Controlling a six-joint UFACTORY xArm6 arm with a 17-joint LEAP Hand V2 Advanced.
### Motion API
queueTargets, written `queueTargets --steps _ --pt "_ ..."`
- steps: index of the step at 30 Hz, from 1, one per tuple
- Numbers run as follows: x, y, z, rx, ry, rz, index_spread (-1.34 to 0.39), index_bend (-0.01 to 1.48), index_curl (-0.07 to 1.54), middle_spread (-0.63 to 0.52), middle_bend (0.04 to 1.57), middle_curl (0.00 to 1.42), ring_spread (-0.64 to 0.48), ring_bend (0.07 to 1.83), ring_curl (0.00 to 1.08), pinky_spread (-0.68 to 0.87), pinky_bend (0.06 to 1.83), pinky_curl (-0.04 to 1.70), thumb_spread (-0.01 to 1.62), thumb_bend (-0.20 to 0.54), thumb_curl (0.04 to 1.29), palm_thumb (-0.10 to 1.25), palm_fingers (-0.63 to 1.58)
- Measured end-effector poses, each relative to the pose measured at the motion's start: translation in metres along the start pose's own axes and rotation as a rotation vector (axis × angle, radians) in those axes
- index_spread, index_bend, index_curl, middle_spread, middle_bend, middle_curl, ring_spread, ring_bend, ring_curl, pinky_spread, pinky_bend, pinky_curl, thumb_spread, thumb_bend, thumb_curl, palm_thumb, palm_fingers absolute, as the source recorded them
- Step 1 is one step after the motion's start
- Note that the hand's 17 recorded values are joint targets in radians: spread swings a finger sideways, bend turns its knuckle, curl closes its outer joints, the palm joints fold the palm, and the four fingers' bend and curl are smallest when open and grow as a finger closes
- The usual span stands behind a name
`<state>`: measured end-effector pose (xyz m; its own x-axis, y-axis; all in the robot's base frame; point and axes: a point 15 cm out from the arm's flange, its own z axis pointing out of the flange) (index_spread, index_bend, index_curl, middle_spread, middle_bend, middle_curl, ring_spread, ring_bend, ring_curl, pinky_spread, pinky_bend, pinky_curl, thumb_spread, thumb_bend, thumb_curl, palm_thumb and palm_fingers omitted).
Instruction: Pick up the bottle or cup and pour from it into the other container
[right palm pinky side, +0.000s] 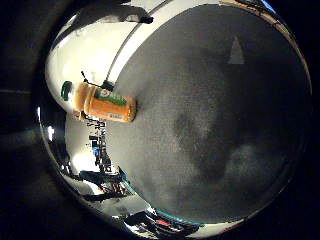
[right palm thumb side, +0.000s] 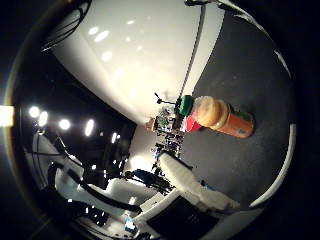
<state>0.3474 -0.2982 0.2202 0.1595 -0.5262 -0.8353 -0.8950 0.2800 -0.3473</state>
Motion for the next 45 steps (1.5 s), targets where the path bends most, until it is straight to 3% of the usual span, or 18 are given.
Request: queueTargets --steps 20,27,34,36,38,42,45 --pt "-0.005 0.007 0.087 -0.109 -0.023 -0.006 -0.23 0.15 0.28 0.02 0.33 0.37 0.12 0.57 0.22 0.42 0.89 -0.01 0.98 -0.028 0.31 0.51 0.20" --pt "-0.015 0.010 0.116 -0.153 -0.018 -0.024 -0.19 0.17 0.29 -0.02 0.38 0.38 0.04 0.69 0.23 0.37 0.92 -0.01 0.98 -0.023 0.32 0.55 0.35" --pt "-0.028 0.013 0.142 -0.205 -0.044 -0.039 -0.25 0.20 0.34 -0.12 0.60 0.46 -0.11 0.95 0.30 -0.05 1.04 -0.01 0.98 -0.010 0.36 0.71 0.84" --pt "-0.032 0.013 0.148 -0.219 -0.050 -0.044 -0.30 0.27 0.40 -0.16 0.68 0.52 -0.16 1.01 0.34 -0.26 1.12 0.02 0.96 -0.009 0.40 0.80 1.09" --pt "-0.035 0.012 0.153 -0.231 -0.055 -0.046 -0.33 0.37 0.48 -0.17 0.78 0.57 -0.17 1.06 0.39 -0.35 1.16 0.06 0.92 -0.003 0.43 0.87 1.21" --pt "-0.043 0.012 0.166 -0.262 -0.073 -0.057 -0.35 0.64 0.65 -0.17 0.98 0.67 -0.18 1.19 0.47 -0.34 1.32 0.18 0.83 -0.008 0.50 1.00 1.29" --pt "-0.049 0.011 0.171 -0.278 -0.076 -0.070 -0.34 0.83 0.78 -0.17 1.12 0.74 -0.19 1.30 0.53 -0.28 1.46 0.28 0.79 -0.001 0.55 1.10 1.21"
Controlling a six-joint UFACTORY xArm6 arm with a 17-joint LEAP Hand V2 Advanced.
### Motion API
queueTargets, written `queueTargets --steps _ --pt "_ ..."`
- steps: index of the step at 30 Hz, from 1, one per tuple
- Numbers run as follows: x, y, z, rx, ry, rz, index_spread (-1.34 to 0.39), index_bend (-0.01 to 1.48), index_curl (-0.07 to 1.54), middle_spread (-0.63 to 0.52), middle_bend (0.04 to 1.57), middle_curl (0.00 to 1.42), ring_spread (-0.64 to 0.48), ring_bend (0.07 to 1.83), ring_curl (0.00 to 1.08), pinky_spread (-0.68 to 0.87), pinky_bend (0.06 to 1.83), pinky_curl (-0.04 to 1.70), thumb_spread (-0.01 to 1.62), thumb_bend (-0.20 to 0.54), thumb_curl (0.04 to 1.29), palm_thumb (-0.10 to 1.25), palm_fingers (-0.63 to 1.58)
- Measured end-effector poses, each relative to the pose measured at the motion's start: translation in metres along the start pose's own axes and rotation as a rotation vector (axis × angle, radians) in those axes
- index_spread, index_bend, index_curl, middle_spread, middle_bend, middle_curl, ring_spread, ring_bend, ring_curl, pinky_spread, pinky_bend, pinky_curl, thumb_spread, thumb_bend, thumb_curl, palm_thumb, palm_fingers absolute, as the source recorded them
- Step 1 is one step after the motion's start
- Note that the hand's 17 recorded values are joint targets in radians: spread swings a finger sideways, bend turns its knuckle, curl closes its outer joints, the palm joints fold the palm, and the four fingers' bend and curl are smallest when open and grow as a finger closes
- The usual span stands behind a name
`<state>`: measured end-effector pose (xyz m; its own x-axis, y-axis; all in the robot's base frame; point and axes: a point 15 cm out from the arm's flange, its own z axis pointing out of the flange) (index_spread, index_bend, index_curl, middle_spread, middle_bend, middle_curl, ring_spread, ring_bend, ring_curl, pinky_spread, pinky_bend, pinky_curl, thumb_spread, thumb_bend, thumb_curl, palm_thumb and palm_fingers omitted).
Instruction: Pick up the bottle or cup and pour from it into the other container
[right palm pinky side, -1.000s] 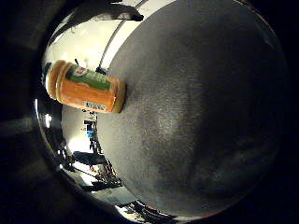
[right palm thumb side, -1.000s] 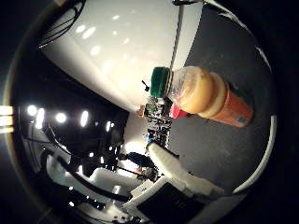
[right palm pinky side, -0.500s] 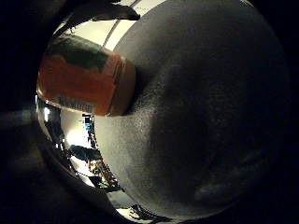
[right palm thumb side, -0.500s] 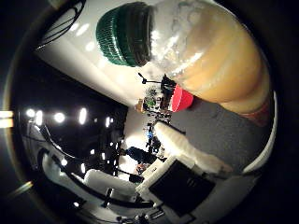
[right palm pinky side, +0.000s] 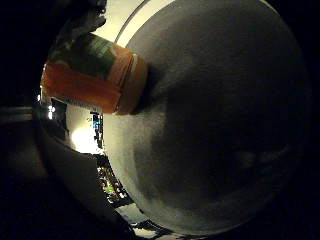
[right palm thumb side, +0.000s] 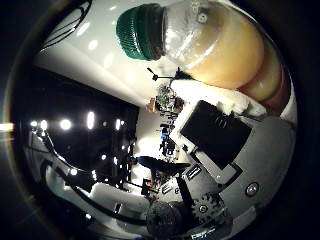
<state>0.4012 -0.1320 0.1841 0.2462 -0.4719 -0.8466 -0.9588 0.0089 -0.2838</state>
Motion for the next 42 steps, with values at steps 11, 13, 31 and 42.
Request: queueTargets --steps 11,13,31,42 --pt "-0.031 -0.016 -0.019 0.010 0.065 -0.060 -0.28 1.08 0.97 -0.13 1.35 0.83 -0.22 1.38 0.69 -0.19 1.55 0.47 0.48 -0.012 0.78 1.22 1.06" --pt "-0.041 -0.020 -0.024 0.011 0.090 -0.069 -0.28 1.08 0.97 -0.13 1.36 0.82 -0.22 1.38 0.71 -0.18 1.54 0.48 0.41 -0.012 0.81 1.22 1.05" --pt "-0.131 -0.056 -0.026 -0.069 0.393 -0.053 -0.25 1.10 1.01 -0.12 1.40 0.80 -0.25 1.35 0.85 -0.20 1.40 0.71 0.18 -0.016 0.93 1.19 1.06" --pt "-0.174 -0.083 -0.013 -0.186 0.635 -0.067 -0.25 1.10 1.01 -0.12 1.40 0.79 -0.25 1.33 0.88 -0.21 1.31 0.82 0.12 -0.017 0.94 1.18 1.07"
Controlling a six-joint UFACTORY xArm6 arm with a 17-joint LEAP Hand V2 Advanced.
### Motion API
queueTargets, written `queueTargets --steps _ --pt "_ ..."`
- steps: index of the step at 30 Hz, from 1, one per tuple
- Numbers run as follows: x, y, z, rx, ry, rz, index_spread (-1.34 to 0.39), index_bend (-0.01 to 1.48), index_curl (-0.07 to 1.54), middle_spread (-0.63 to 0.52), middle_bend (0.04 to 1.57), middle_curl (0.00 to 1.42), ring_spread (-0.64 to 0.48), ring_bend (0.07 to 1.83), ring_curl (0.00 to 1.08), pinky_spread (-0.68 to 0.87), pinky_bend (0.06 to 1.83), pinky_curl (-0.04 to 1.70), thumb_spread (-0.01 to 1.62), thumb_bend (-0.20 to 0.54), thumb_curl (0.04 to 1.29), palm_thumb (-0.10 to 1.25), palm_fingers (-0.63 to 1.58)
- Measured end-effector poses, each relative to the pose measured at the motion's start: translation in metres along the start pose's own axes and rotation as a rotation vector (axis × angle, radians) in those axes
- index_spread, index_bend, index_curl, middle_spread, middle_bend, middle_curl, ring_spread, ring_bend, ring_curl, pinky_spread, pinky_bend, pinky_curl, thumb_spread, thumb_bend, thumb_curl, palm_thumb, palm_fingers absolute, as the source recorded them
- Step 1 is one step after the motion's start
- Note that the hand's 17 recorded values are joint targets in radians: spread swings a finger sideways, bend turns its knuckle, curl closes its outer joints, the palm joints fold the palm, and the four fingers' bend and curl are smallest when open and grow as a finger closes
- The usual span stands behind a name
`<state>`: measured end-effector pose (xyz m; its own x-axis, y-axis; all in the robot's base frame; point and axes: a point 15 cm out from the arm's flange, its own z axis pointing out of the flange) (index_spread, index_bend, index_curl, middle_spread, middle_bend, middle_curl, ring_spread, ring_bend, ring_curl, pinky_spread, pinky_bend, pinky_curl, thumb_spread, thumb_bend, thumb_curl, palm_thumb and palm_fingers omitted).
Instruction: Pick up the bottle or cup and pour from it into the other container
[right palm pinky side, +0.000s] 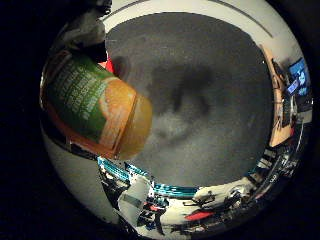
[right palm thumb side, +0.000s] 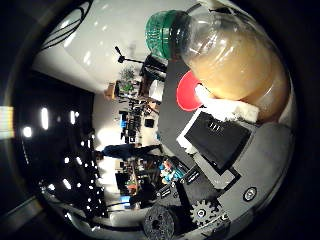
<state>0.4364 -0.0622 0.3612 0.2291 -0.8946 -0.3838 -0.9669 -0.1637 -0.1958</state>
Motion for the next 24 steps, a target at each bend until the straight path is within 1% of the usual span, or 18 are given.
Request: queueTargets --steps 8,11,15,21,24 --pt "-0.039 -0.016 0.012 -0.131 0.204 -0.121 -0.25 1.11 1.01 -0.12 1.40 0.79 -0.26 1.32 0.89 -0.23 1.26 0.90 0.10 -0.017 0.93 1.18 1.07" --pt "-0.047 -0.021 0.012 -0.166 0.297 -0.146 -0.25 1.11 1.01 -0.12 1.40 0.79 -0.26 1.32 0.90 -0.23 1.25 0.92 0.10 -0.017 0.93 1.18 1.08" --pt "-0.072 -0.027 0.022 -0.215 0.405 -0.207 -0.25 1.11 1.01 -0.12 1.40 0.79 -0.26 1.31 0.90 -0.24 1.22 0.94 0.10 -0.019 0.93 1.17 1.09" --pt "-0.094 -0.041 0.034 -0.275 0.540 -0.251 -0.25 1.10 1.01 -0.12 1.40 0.79 -0.26 1.31 0.91 -0.24 1.20 0.97 0.08 -0.018 0.93 1.17 1.09" --pt "-0.106 -0.049 0.038 -0.306 0.589 -0.252 -0.25 1.10 1.01 -0.12 1.40 0.79 -0.26 1.30 0.91 -0.24 1.19 0.98 0.08 -0.017 0.93 1.17 1.09"
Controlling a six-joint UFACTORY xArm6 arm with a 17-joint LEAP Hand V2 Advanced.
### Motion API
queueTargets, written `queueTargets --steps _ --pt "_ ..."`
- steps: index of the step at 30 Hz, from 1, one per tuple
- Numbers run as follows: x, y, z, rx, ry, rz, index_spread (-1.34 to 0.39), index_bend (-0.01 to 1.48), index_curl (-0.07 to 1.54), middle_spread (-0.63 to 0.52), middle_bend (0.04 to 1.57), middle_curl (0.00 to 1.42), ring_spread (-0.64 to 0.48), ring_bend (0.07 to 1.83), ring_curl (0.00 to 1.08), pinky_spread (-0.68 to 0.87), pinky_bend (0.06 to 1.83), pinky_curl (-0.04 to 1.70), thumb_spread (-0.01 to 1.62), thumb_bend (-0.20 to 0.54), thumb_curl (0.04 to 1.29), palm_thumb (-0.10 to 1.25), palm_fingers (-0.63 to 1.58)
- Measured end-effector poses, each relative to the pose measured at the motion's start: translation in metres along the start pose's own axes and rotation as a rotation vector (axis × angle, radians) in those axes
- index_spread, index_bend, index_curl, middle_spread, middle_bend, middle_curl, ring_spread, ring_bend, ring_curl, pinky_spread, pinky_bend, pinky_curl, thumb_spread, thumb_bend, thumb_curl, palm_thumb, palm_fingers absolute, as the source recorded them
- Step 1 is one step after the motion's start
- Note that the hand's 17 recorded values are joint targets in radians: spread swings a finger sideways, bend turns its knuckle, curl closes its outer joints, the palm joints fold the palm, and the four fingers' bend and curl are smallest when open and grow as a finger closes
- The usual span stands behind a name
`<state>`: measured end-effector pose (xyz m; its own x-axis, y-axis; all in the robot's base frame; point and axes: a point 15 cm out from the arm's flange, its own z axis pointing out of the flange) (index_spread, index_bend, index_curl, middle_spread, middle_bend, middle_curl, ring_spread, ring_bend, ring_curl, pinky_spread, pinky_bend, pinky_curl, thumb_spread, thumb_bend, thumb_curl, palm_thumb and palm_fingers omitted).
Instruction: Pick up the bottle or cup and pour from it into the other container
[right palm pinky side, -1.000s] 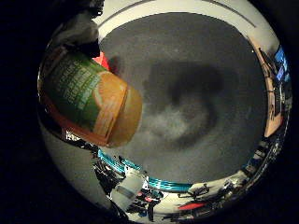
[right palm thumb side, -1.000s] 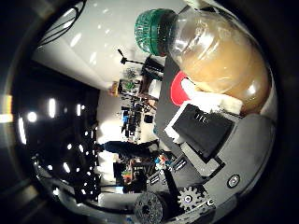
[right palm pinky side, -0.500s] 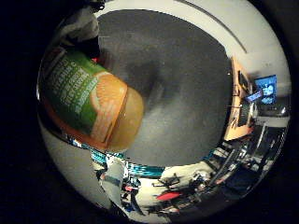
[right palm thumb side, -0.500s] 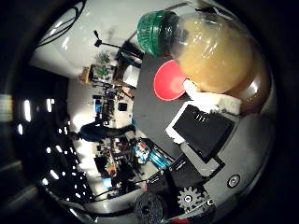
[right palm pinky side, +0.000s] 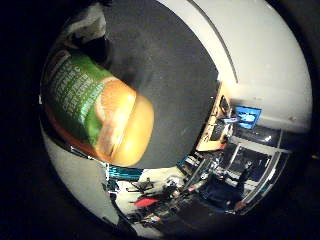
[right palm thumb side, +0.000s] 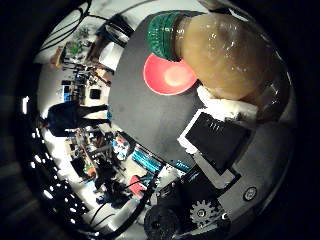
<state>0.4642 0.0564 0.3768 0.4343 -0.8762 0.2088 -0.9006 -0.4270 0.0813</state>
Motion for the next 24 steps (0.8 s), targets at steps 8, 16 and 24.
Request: queueTargets --steps 8,16,24 --pt "-0.024 -0.026 -0.003 -0.114 0.105 -0.020 -0.25 1.10 1.01 -0.12 1.40 0.79 -0.26 1.30 0.91 -0.25 1.17 1.01 0.07 -0.017 0.93 1.16 1.09" --pt "-0.044 -0.048 0.005 -0.150 0.296 -0.113 -0.25 1.10 1.01 -0.12 1.40 0.79 -0.26 1.30 0.92 -0.26 1.15 1.03 0.07 -0.018 0.92 1.16 1.09" --pt "-0.060 -0.057 0.015 -0.215 0.440 -0.188 -0.25 1.10 1.01 -0.12 1.39 0.80 -0.26 1.30 0.92 -0.26 1.14 1.04 0.08 -0.017 0.92 1.15 1.09"
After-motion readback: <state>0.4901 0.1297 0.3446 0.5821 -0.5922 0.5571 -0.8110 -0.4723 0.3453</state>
